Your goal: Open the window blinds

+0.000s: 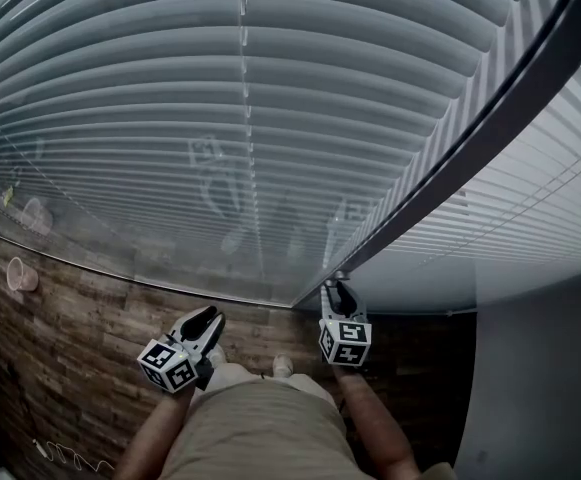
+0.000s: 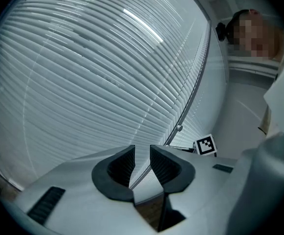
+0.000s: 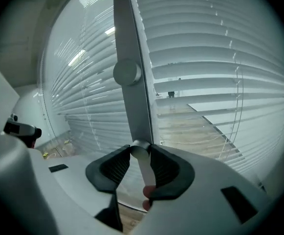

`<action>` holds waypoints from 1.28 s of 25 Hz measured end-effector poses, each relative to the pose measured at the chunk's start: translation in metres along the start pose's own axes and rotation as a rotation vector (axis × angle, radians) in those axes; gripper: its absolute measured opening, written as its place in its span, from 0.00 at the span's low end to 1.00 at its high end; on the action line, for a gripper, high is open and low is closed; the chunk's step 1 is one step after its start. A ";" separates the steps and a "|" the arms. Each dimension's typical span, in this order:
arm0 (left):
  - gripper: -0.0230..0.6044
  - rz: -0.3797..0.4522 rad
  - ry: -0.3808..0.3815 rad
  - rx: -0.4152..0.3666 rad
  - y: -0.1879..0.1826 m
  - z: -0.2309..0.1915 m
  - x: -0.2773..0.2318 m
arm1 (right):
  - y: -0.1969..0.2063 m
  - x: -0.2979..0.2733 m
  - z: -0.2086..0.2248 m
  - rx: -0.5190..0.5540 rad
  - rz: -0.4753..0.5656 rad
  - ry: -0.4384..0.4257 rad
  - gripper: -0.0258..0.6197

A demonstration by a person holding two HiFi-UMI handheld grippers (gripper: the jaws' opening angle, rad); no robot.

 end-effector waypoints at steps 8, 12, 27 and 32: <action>0.21 -0.004 -0.001 0.004 0.001 0.001 0.002 | 0.004 -0.001 0.009 -0.442 -0.051 -0.142 0.24; 0.21 -0.001 -0.003 0.013 0.004 0.002 0.002 | 0.002 -0.002 0.012 -0.594 -0.055 -0.210 0.24; 0.21 -0.004 0.006 0.005 0.007 0.003 -0.002 | 0.014 -0.011 0.024 -1.222 -0.119 -0.492 0.24; 0.21 -0.003 0.010 0.008 0.001 0.005 -0.003 | 0.012 -0.011 0.024 -1.336 -0.107 -0.548 0.24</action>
Point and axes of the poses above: the fingertips, and each gripper's own axes: x backward along the fingers, z to its right, y out of its underside, the point moved 3 cm from there along x, backward along the fingers, and after that the axes turned 12 degrees about -x, right-handed, at the moved point
